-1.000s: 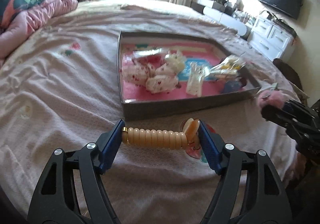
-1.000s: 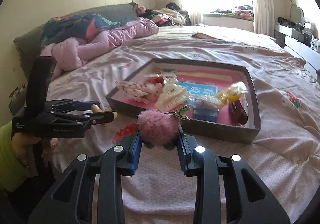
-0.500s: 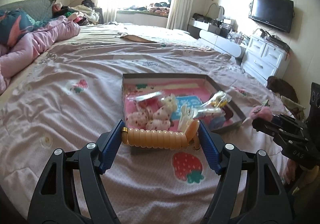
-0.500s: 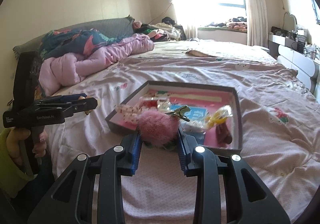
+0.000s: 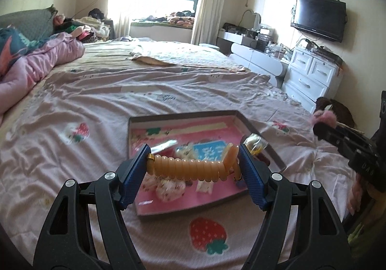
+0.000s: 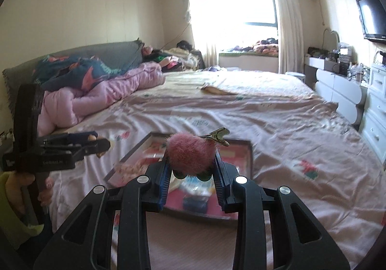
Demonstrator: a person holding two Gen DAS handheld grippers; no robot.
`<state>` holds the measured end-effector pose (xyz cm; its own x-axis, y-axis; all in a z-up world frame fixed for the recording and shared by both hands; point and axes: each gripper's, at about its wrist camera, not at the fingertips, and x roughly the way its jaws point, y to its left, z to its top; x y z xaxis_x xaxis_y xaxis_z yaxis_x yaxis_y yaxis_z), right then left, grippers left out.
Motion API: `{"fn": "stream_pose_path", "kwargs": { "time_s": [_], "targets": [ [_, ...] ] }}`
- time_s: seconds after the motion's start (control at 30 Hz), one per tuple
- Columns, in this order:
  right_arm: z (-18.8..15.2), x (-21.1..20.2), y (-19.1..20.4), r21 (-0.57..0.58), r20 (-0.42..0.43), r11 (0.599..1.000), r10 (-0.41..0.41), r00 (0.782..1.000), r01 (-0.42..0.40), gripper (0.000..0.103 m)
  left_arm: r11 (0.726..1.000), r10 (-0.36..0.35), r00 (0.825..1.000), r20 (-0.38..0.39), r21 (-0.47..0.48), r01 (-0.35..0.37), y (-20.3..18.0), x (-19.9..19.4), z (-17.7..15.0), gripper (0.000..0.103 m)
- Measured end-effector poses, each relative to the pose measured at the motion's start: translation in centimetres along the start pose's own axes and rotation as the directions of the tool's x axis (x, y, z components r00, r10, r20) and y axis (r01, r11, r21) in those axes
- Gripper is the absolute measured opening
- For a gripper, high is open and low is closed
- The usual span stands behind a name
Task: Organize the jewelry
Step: 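Carry the hair tie and pom-pom clip over the tray and open both tools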
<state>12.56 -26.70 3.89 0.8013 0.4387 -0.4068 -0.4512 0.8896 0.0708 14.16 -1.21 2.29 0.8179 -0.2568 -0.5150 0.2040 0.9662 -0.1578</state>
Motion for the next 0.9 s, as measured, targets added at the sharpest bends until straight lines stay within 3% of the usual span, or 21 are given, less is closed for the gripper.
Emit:
{"fn": "stream_pose_path", "kwargs": {
  "time_s": [0.5, 0.9],
  "targets": [
    [2.3, 2.9, -2.7, 0.046, 0.051, 0.998, -0.052, 0.997, 0.050, 0.030, 1.000, -0.017, 1.000, 0.006, 0.014, 0.017, -0.3, 4.4, 1.2, 0.064],
    [-0.4, 6.5, -3.1, 0.035, -0.048, 0.997, -0.072, 0.996, 0.073, 0.030, 1.000, 0.016, 0.997, -0.076, 0.011, -0.015, 1.0, 8.9, -0.5, 0.064]
  ]
}}
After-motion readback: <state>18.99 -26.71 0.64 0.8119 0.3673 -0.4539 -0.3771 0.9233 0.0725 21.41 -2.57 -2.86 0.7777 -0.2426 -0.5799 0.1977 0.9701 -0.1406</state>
